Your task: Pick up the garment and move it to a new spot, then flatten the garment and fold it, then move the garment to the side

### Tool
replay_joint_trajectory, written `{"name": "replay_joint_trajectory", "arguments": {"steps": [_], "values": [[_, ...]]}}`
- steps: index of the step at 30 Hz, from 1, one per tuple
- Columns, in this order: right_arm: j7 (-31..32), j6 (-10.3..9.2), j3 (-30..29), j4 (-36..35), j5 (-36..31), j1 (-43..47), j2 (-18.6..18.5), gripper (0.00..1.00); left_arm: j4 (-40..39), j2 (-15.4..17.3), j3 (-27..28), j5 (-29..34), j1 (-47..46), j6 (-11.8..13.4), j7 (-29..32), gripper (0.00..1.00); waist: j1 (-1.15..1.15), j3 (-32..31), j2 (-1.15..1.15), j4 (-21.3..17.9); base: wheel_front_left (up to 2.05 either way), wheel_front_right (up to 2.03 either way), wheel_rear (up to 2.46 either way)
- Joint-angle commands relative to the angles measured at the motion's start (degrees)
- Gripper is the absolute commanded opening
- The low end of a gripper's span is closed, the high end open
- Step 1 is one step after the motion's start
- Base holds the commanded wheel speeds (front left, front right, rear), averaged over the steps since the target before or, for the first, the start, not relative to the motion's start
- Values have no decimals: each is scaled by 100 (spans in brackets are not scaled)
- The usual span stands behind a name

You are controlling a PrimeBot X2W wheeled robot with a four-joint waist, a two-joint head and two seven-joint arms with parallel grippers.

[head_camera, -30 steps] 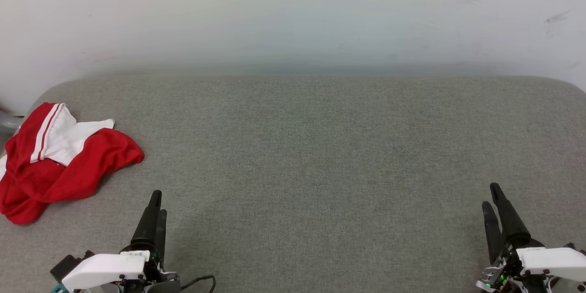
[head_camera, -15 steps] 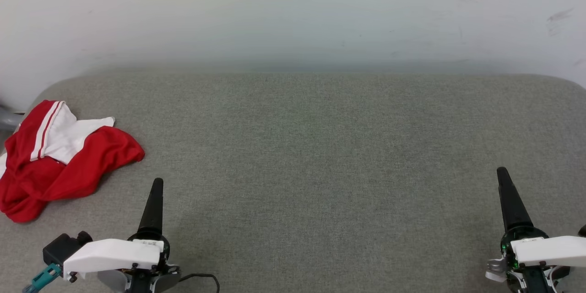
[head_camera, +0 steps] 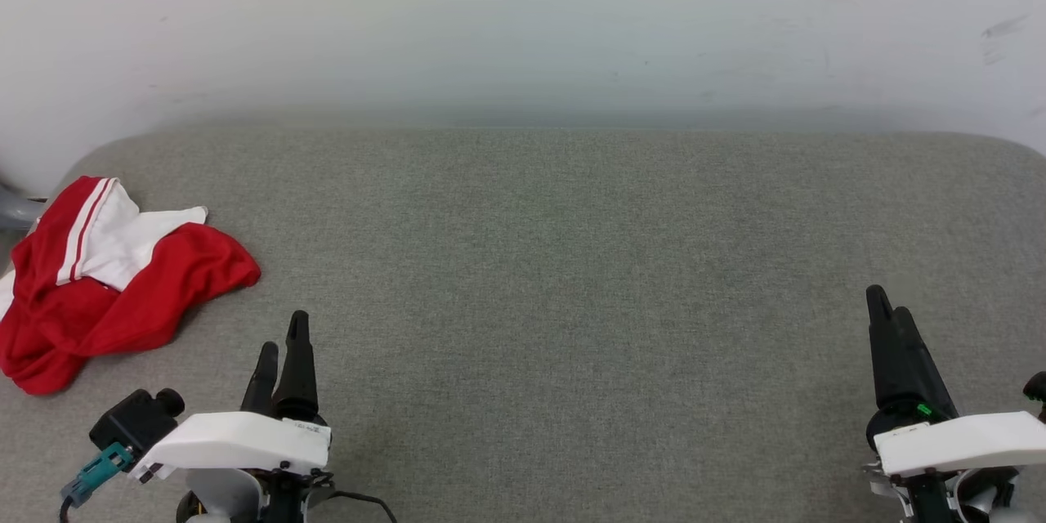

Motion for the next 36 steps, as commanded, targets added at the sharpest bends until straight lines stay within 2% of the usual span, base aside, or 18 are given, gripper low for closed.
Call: {"name": "replay_joint_trajectory", "arguments": {"steps": [1, 17, 36], "values": [[-68, 1, 25, -126, -276, 2, -3, 100, -116, 13, -45, 302, -60, 59, -65, 100, 0, -1, 0, 4, 0, 0, 0], [-359, 1, 111, -184, -1699, 126, -1, 100, -205, 82, -418, 1783, 2, 381, -355, 100, 0, 2, 0, 39, 0, 0, 0], [-638, 0, 167, -200, -2976, 249, 1, 100, -262, 232, -797, 2914, 59, 726, -634, 100, 0, -5, 0, 79, 0, 0, 0]]}}
